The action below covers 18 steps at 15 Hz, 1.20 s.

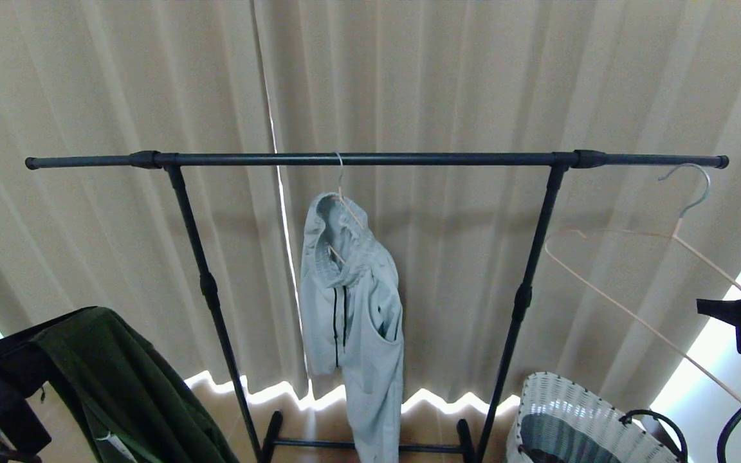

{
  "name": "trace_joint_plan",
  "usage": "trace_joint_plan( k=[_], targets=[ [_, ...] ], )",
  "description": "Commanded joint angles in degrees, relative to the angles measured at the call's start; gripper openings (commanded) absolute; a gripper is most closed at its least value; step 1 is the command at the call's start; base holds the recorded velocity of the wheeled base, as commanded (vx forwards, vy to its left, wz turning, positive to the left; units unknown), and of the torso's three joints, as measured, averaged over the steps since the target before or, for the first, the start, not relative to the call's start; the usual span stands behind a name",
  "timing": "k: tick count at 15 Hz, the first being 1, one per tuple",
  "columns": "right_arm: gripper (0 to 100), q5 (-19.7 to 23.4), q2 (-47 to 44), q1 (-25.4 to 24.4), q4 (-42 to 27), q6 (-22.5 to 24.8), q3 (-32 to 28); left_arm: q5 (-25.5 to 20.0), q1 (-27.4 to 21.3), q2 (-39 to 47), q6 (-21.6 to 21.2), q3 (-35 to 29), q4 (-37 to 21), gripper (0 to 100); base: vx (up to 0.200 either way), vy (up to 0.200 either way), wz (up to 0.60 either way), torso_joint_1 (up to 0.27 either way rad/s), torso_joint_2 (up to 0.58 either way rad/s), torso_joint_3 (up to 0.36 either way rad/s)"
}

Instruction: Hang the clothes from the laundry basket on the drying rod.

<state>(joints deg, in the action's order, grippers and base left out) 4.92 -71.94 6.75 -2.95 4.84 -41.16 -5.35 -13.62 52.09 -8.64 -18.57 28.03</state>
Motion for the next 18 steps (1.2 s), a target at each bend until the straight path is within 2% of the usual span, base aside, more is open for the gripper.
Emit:
trace_joint_plan(
  k=[1,6,9,12,15,16,18],
  targets=[
    [0,0.08,0.13,-0.6,0.05,-0.27,0.73,0.08,-0.01,0.03,-0.06,0.37,-0.08,0,0.0,0.0,0.0,0.0,0.0,0.0],
    [0,0.17,4.09,-3.33,-0.13,-0.09,2.66,0.17,0.08,1.35,-0.23,1.6,-0.16,0,0.0,0.0,0.0,0.0,0.0,0.0],
    [0,0.0,6.63,-5.44,-0.04,-0.09,5.03,0.34,0.26,2.84,-0.59,0.2,-0.43,0,0.0,0.0,0.0,0.0,0.0,0.0],
    [0,0.26,11.64,-8.78,-0.04,-0.09,4.94,1.22,0.78,8.29,-0.5,-5.08,-0.6,0,0.0,0.0,0.0,0.0,0.0,0.0],
    [0,0.61,11.82,-12.29,0.23,-1.24,3.98,1.75,0.61,14.09,-0.5,-10.7,-0.78,0,0.0,0.0,0.0,0.0,0.0,0.0],
    [0,1.4,11.64,-13.61,0.75,-2.38,3.71,2.89,0.61,15.59,-0.5,-12.28,-0.96,0,0.0,0.0,0.0,0.0,0.0,0.0],
    [0,4.92,10.68,-19.59,6.47,-7.92,3.63,8.96,0.43,21.39,-0.06,-18.79,-3.59,0,0.0,0.0,0.0,0.0,0.0,0.0]
  ],
)
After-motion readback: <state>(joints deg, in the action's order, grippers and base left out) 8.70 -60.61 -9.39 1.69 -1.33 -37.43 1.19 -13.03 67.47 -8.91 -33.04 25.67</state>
